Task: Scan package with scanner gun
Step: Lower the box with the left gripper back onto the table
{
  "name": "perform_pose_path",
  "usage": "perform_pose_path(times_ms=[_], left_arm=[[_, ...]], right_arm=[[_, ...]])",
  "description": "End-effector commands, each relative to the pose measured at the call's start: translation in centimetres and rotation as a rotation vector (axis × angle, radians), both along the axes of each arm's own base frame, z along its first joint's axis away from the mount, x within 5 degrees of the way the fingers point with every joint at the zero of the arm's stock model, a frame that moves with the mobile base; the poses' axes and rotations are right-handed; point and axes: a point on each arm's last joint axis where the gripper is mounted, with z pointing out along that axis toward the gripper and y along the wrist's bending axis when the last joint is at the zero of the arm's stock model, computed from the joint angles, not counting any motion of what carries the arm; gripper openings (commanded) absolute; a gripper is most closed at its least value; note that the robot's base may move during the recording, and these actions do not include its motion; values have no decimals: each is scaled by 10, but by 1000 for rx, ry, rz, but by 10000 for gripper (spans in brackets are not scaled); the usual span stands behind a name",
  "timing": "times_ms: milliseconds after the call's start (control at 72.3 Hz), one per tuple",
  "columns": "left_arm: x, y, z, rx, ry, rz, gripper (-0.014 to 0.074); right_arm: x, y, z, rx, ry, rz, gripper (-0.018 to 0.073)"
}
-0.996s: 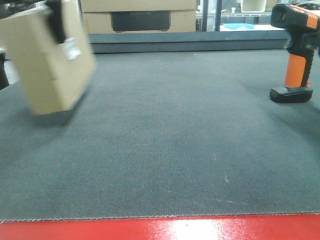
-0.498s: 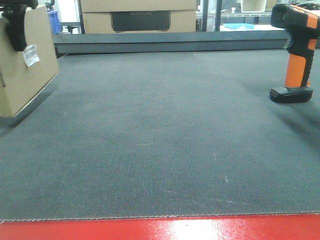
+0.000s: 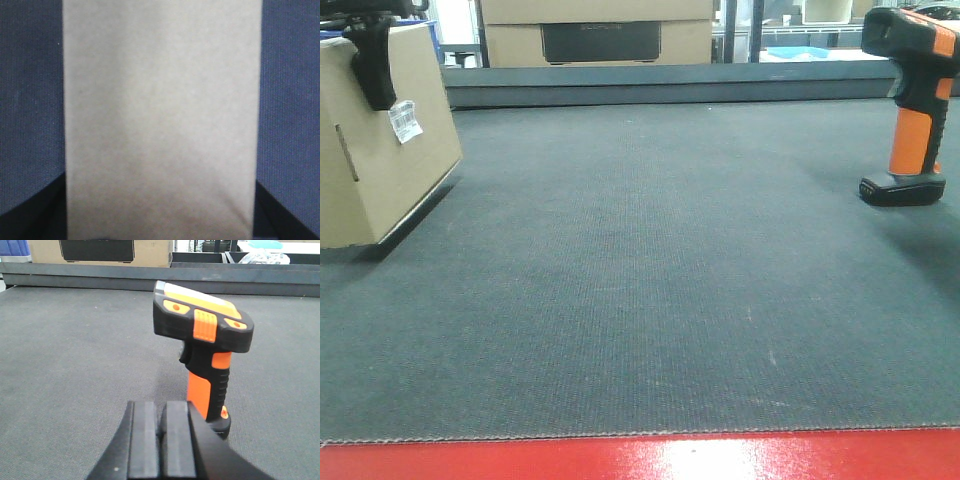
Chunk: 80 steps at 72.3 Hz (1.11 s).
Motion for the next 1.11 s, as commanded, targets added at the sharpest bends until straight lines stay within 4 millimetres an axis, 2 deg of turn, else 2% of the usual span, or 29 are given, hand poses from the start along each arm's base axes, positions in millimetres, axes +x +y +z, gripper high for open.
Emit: perform_pose_path(times_ms=[0, 83, 166, 457, 581, 775, 968, 1093], left_arm=[[-1, -1, 3, -2, -11, -5, -111], [-1, -3, 3, -4, -13, -11, -92], [0, -3, 1, -2, -12, -12, -11], [1, -3, -2, 0, 2, -11, 426], [1, -3, -2, 0, 0, -11, 559], [-2, -3, 12, -3, -15, -2, 580], [-20, 3, 51, 32, -111, 2, 577], [-38, 10, 71, 83, -142, 11, 515]], right_arm=[[-2, 0, 2, -5, -18, 2, -169], [-2, 0, 2, -5, -18, 2, -169], [-2, 0, 2, -5, -18, 2, -169], [-2, 0, 0, -5, 2, -1, -169], [-2, 0, -1, -7, 12, -1, -169], [-2, 0, 1, -7, -1, 1, -169], [-8, 0, 11, -15, -40, 0, -169], [-16, 1, 19, -21, -52, -7, -169]])
